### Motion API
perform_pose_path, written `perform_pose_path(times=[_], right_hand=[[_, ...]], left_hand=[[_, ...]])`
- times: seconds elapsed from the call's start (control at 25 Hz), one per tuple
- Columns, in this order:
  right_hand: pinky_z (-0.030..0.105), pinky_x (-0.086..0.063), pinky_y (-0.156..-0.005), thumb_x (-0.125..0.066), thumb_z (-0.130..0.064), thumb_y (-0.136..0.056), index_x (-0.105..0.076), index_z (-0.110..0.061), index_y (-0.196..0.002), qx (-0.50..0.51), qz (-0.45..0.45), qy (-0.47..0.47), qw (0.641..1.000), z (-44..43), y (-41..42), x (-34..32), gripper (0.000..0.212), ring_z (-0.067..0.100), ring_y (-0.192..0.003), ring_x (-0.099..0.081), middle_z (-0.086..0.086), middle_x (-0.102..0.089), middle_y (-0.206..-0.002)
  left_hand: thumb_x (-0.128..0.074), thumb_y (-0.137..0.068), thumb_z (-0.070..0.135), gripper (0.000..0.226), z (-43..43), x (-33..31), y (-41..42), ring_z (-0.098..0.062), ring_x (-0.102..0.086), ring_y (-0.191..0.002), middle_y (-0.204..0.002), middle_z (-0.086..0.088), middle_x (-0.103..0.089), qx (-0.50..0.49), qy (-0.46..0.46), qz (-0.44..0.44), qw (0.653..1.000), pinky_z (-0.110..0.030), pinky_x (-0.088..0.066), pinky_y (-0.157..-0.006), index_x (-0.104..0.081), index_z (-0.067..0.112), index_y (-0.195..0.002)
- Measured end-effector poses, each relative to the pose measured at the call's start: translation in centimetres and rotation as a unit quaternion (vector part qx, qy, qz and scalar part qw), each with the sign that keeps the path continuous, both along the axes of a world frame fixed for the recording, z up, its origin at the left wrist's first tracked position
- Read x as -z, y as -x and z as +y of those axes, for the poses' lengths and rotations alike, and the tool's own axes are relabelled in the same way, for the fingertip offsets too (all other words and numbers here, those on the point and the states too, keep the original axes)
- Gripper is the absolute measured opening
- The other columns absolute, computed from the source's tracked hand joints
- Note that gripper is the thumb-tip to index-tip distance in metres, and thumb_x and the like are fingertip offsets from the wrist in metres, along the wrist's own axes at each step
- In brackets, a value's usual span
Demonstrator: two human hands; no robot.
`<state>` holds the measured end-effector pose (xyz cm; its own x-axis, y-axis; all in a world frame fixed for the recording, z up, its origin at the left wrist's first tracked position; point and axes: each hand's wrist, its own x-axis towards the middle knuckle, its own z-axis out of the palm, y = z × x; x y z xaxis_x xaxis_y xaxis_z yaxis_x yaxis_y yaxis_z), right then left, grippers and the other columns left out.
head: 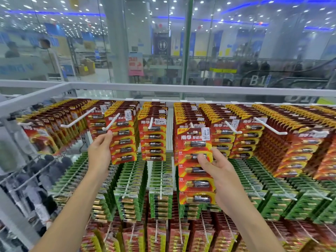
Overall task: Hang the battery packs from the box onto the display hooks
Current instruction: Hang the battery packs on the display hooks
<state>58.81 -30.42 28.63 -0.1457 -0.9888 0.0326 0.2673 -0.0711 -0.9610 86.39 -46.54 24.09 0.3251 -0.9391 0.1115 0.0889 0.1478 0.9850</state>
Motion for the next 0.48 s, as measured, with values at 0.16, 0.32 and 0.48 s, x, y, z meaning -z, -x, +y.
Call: perform_pose_path(times=[0.16, 0.32, 0.48], right_hand=[[0.041, -0.064, -0.075, -0.064, -0.03, -0.099, -0.065, -0.025, -0.126, 0.012, 0.017, -0.005, 1.0, -3.4, 0.5, 1.6, 0.028, 0.021, -0.095, -0.077, -0.001, -0.079, -0.107], [0.035, -0.06, -0.092, -0.068, -0.053, -0.092, -0.068, -0.023, -0.121, 0.059, 0.093, -0.01, 0.994, -5.0, 0.2, 2.7, 0.042, 0.01, -0.098, -0.074, -0.005, -0.077, -0.104], [0.035, -0.053, -0.101, -0.056, -0.077, -0.085, -0.066, -0.027, -0.116, 0.084, 0.189, -0.041, 0.978, -5.1, 0.2, 4.8, 0.06, -0.003, -0.078, -0.048, -0.028, -0.031, -0.084]], left_hand=[[-0.058, -0.106, 0.036, 0.018, -0.2, 0.0, -0.1, -0.025, -0.075, -0.099, -0.108, -0.004, -0.078, -0.008, 0.005, -0.011, 1.0, -0.053, -0.06, -0.093, -0.071, 0.025, -0.106], [-0.056, -0.106, 0.035, 0.017, -0.2, 0.5, -0.3, -0.023, -0.073, -0.105, -0.113, -0.002, -0.076, -0.011, 0.011, -0.044, 0.999, -0.053, -0.058, -0.097, -0.07, 0.026, -0.111], [-0.058, -0.104, 0.039, 0.032, 1.3, 1.1, -0.9, -0.018, -0.062, -0.124, -0.132, 0.006, -0.066, -0.033, 0.011, -0.092, 0.995, -0.049, -0.048, -0.112, -0.062, 0.031, -0.135]])
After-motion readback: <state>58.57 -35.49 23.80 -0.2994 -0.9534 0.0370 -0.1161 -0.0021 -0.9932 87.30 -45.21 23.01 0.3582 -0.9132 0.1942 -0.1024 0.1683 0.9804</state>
